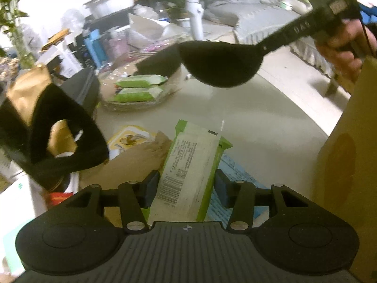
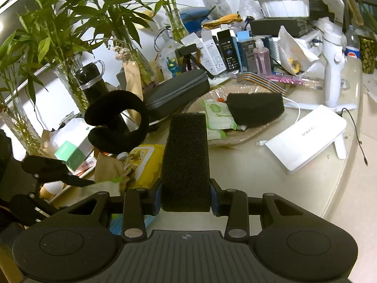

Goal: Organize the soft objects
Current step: 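Carry the wet-wipes pack toward the box with the left gripper while the right lifts the sponge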

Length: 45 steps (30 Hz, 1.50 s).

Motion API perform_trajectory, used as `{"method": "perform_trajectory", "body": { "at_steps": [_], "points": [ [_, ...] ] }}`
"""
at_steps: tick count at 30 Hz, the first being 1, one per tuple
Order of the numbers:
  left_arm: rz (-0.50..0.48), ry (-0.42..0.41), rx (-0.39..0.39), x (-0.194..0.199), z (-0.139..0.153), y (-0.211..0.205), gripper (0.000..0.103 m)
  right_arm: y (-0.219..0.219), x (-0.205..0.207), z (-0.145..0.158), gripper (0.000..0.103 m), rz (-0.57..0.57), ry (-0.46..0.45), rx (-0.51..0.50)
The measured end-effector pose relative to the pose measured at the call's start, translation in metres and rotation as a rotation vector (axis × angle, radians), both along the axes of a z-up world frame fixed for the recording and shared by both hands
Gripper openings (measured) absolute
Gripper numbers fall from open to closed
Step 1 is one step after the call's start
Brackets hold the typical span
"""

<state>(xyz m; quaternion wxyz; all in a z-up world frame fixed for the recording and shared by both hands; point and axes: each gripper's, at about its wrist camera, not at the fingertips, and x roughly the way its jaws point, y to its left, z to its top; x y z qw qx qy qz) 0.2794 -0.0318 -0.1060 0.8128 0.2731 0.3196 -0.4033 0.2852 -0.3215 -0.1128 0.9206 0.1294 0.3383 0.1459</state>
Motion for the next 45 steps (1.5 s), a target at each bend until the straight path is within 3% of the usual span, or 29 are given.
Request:
{"method": "perform_trajectory", "body": {
  "at_steps": [12, 28, 37, 45],
  "points": [
    [0.206, 0.025, -0.049, -0.029, 0.040, 0.016, 0.049, 0.003, -0.020, 0.019, 0.042, 0.030, -0.023, -0.011],
    [0.463, 0.006, -0.085, -0.078, 0.098, 0.029, 0.049, 0.009, -0.083, 0.078, 0.042, 0.089, -0.050, -0.051],
    [0.620, 0.046, -0.124, -0.112, 0.125, 0.040, 0.049, 0.021, -0.117, 0.111, 0.042, 0.130, -0.079, -0.072],
    [0.781, 0.134, -0.181, -0.146, 0.140, 0.046, 0.049, 0.033, -0.148, 0.132, 0.042, 0.183, -0.111, -0.067]
  ]
}}
